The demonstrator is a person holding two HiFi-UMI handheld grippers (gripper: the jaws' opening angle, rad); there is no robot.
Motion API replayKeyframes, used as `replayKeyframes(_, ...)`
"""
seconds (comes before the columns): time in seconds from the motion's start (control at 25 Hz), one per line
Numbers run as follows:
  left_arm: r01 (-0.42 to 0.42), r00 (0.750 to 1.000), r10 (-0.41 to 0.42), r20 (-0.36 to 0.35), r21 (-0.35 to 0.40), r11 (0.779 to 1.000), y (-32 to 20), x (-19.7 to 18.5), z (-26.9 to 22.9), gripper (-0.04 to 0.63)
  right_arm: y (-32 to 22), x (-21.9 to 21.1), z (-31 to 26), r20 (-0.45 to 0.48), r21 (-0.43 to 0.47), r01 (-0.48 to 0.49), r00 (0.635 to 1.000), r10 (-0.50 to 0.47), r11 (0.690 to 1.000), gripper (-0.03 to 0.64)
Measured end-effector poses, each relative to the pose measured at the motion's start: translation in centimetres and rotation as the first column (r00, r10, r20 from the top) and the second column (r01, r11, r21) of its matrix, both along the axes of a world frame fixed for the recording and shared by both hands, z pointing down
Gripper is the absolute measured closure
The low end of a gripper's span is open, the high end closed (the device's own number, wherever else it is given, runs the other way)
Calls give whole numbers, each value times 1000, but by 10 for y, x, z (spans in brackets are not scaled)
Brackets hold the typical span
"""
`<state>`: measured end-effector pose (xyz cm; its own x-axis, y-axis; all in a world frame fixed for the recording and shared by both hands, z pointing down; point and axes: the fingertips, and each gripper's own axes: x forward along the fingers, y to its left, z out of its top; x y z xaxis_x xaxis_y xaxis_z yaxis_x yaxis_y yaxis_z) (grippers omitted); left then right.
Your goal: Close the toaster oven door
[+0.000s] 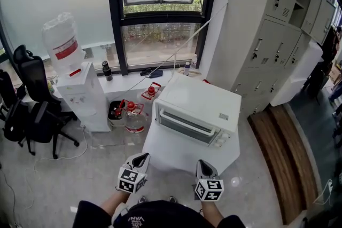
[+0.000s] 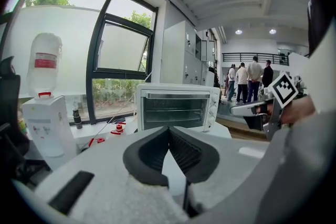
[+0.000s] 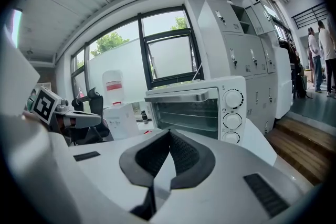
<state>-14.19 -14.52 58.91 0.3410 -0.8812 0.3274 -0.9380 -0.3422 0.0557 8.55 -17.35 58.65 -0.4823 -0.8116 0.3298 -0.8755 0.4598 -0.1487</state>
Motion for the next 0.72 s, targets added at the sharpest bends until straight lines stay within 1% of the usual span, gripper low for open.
replayKeyframes(0.28,15,1000,-15,-10,-2,1000,7,6,4,577,5,4,3,-30,-2,35,999,-35,999,615)
replayKeyframes(0.48,30,1000,-30,-4,-2,1000,7,9,3,577,3,10,9,-35,-43,45,998,-46,998,615)
replayKeyframes(0.72,36,999,-36,10,-6,999,9,12,6,577,0,9,6,-41,-10,63,997,-64,998,615)
